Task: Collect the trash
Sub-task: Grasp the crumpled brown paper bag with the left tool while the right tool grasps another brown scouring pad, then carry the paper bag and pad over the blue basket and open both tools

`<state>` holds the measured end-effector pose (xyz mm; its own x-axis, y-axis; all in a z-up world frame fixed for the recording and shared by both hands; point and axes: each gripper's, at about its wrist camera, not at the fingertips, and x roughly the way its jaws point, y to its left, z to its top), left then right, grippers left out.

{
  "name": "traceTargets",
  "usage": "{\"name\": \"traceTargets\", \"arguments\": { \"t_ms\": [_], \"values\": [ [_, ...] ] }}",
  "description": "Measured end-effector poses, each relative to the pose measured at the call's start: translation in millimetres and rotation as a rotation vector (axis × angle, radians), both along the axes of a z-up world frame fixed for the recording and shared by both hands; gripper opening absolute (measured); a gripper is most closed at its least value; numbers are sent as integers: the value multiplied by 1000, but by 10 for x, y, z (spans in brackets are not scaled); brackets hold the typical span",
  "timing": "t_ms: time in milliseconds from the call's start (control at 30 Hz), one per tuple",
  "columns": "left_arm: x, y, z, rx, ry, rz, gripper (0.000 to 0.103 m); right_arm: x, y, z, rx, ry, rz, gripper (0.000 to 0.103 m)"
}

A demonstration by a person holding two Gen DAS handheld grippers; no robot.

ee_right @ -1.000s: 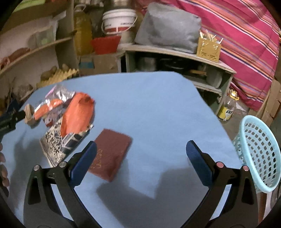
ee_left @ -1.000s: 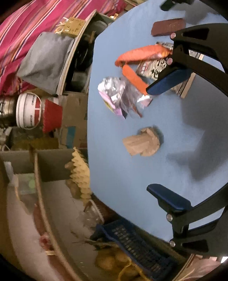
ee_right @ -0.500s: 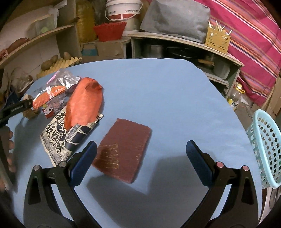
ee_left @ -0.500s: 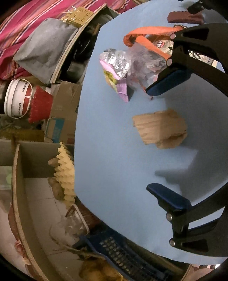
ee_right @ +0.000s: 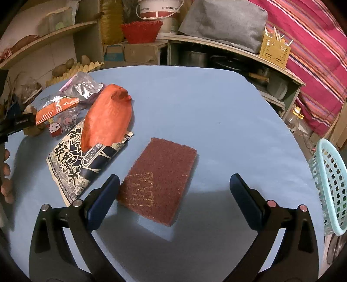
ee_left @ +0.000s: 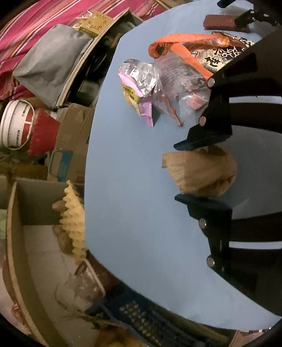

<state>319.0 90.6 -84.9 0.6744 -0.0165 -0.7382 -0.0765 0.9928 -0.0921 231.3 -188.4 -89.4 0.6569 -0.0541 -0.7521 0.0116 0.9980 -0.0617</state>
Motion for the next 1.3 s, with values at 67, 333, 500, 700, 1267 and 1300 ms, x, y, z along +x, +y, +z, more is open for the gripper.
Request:
{"name": "traceTargets", "arguments": {
  "t_ms": [67,333,500,700,1267,1300],
  "values": [
    [-80,-9,60,11,-18,13,41,10,5,3,7,4,5,99],
    [-602,-181,525,111,-167,30,41,26,52,1,12,8,9,99],
    [-898,-281,741,140,-235,28,41,34,27,-41,21,35,2,99],
    [-1039,-292,871,129,-255,29,41,63,-27,-98,56,68,-3,95],
    [-1361,-855,979,142,-303,-3,41,-241,-542,396,180,-69,115,67],
    [-1381,-919,978,139,-305,-8,41,-303,-668,481,189,-97,117,67]
  ]
}}
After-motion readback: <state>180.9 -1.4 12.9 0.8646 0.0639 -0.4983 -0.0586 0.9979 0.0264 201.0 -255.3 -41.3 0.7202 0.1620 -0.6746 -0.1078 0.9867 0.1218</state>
